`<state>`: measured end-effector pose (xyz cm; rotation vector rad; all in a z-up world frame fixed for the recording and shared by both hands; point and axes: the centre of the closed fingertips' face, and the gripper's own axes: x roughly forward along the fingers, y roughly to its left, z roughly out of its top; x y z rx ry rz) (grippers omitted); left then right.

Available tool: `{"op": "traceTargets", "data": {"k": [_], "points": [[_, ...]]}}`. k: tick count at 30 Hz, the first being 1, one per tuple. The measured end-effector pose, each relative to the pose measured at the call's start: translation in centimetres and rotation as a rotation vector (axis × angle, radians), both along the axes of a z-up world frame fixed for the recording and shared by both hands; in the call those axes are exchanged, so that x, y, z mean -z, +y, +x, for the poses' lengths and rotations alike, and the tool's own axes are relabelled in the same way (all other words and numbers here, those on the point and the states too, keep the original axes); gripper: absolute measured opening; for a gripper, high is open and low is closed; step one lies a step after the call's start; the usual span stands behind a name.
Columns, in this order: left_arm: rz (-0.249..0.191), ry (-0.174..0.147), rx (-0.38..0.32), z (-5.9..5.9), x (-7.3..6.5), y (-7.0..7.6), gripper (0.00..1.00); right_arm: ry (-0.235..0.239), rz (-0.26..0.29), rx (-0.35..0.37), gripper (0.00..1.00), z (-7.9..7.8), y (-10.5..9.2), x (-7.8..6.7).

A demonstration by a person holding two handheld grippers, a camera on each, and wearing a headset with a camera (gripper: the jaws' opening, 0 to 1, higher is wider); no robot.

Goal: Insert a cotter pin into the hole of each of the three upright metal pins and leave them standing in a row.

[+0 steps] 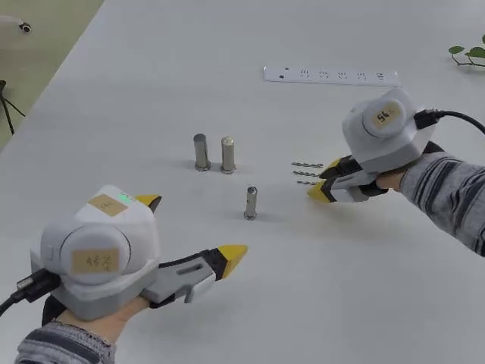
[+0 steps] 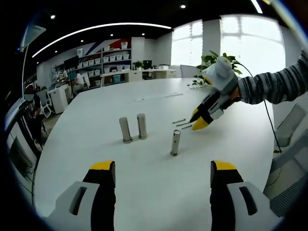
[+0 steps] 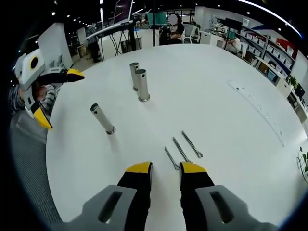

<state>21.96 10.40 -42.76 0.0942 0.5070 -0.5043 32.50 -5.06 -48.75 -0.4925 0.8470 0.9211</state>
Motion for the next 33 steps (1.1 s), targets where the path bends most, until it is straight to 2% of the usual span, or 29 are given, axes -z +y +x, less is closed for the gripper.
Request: {"op": "traceTargets", "data": {"k": [4,10,15,18,23,26,29,33], "points": [[0.0,0.009,-0.011,-0.2,0.2,0.3,0.8,0.018,-0.023,0.003,0.15,0.4,-0.3,0.7],[-0.001,0.008,-0.023,-0.2,0.1,0.6,0.79,0.017,-0.034,-0.017,0.08,0.2,-0.1,0.6],[0.004,0.012,-0.032,-0.2,0.1,1.0,0.78,0.014,-0.083,-0.055,0.01,0.1,-0.2,0.6],[0.005,0.014,-0.039,-0.2,0.1,1.2,0.77,-0.008,-0.125,-0.117,0.0,-0.2,-0.2,0.6],[0.017,0.022,-0.032,-0.5,0.3,1.2,0.76,-0.018,-0.139,-0.129,0.0,-0.1,-0.2,0.7],[0.015,0.021,-0.03,-0.6,0.2,1.1,0.75,-0.04,-0.138,-0.172,0.0,-0.1,-0.1,0.6],[0.006,0.026,-0.034,-0.7,0.2,1.1,0.72,-0.03,-0.132,-0.168,0.0,-0.2,-0.1,0.6],[0.007,0.019,-0.029,-0.7,0.0,1.0,0.72,-0.066,-0.122,-0.177,0.0,-0.5,0.0,0.0]]}}
